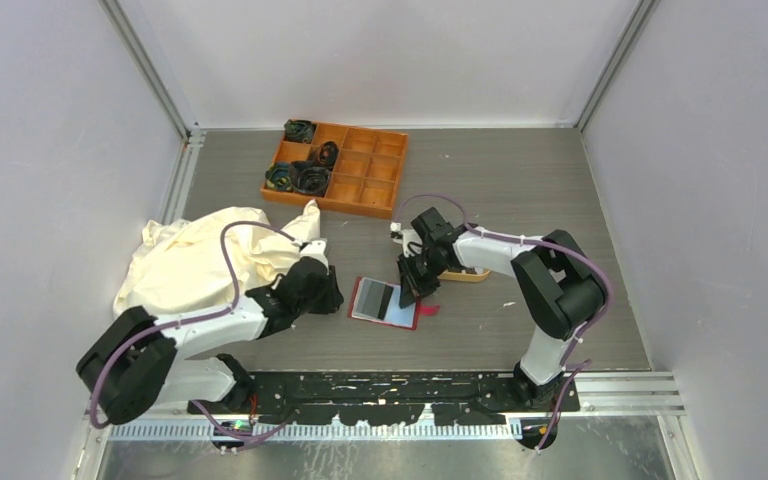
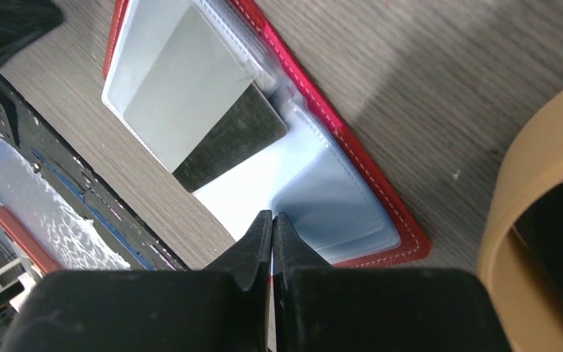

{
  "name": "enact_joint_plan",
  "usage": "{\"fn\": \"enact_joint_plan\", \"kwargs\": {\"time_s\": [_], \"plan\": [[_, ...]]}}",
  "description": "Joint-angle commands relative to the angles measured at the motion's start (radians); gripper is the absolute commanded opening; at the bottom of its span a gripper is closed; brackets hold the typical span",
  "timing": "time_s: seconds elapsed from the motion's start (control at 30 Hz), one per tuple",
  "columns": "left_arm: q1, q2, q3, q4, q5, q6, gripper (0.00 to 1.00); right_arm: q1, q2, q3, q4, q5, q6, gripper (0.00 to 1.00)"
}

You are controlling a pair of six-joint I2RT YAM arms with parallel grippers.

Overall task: Put the credit cards into the card holder
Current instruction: Insert the credit card into the card holder.

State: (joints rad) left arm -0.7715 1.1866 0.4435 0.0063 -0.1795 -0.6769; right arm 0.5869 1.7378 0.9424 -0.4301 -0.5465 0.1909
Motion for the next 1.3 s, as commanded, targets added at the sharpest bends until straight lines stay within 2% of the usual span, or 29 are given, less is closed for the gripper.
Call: {"fn": "enact_joint_plan", "kwargs": {"time_s": [0.0,0.27,0.5,0.83,1.03,1.27], "plan": [[0.012,0.101,0.024,0.023,0.044,0.005,0.27,0.01,0.022,0.054,0.023,0.043,0.023,0.04],[0.012,0.18,0.022,0.079,0.148,-0.003,0.19,0.03,0.086,0.12,0.009,0.016,0.05,0.04],[0.007,0.207,-0.006,0.141,0.241,-0.033,0.16,0.034,0.116,0.16,0.022,-0.082,0.086,0.04],[-0.029,0.202,-0.039,0.16,0.237,-0.074,0.15,0.033,0.191,0.237,0.014,-0.179,0.099,0.04],[-0.029,0.076,-0.045,0.058,0.173,-0.064,0.17,0.019,0.047,0.271,-0.174,-0.119,-0.114,0.05],[-0.029,-0.223,-0.02,-0.123,0.112,-0.003,0.24,-0.098,-0.203,0.326,-0.352,-0.141,-0.394,0.13]]}}
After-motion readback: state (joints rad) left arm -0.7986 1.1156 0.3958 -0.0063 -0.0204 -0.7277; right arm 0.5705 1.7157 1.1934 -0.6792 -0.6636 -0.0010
